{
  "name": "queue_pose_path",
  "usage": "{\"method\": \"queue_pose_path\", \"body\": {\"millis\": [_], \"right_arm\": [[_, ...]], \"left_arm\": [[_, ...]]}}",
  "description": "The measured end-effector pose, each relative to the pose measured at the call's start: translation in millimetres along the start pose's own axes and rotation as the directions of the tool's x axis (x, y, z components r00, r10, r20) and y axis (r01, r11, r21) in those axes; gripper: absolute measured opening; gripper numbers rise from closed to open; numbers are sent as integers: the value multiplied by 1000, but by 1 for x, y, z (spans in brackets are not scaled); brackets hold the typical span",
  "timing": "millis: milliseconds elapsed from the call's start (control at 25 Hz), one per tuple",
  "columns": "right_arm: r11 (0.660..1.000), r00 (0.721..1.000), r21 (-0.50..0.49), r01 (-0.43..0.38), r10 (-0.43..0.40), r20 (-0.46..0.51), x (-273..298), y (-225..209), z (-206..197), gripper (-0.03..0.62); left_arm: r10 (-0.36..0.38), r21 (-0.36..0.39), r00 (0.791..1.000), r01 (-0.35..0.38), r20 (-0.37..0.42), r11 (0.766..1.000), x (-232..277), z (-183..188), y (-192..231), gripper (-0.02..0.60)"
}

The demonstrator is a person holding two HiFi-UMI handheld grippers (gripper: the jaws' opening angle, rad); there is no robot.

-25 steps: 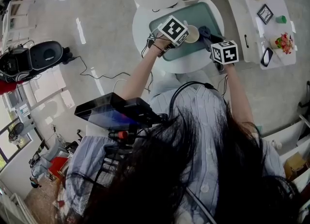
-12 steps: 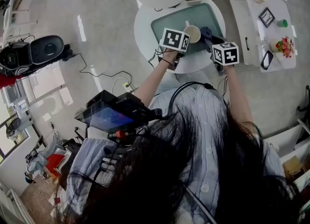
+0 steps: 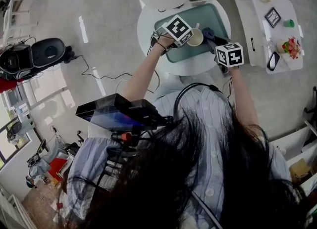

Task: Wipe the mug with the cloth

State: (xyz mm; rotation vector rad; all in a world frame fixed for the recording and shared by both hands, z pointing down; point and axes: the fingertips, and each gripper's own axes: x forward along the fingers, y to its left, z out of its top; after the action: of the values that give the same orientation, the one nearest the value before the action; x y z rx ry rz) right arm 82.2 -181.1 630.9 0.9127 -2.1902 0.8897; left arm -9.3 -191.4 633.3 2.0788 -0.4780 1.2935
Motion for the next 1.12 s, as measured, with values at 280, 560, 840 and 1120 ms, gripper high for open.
{"method": "queue_pose_path", "body": {"millis": [280, 560, 840, 1120], "right_arm": [[1000, 1000, -18, 4, -4, -3, 1, 9, 0, 107], [1000, 1000, 1, 11, -11, 3, -2, 1, -4, 107], [1000, 1000, 17, 17, -18, 16, -1, -1, -2, 106], [1000, 1000, 6, 18, -18, 9, -1, -2, -1, 107]], "left_arm": [[75, 81, 997, -77, 28, 994, 15, 4, -1, 107], [98, -219, 971, -49, 219, 975, -35, 14, -11, 109], [82, -390, 976, 3, 201, 921, -17, -24, -32, 109], [37, -325, 985, 20, 167, 945, -11, -21, -34, 109]]}}
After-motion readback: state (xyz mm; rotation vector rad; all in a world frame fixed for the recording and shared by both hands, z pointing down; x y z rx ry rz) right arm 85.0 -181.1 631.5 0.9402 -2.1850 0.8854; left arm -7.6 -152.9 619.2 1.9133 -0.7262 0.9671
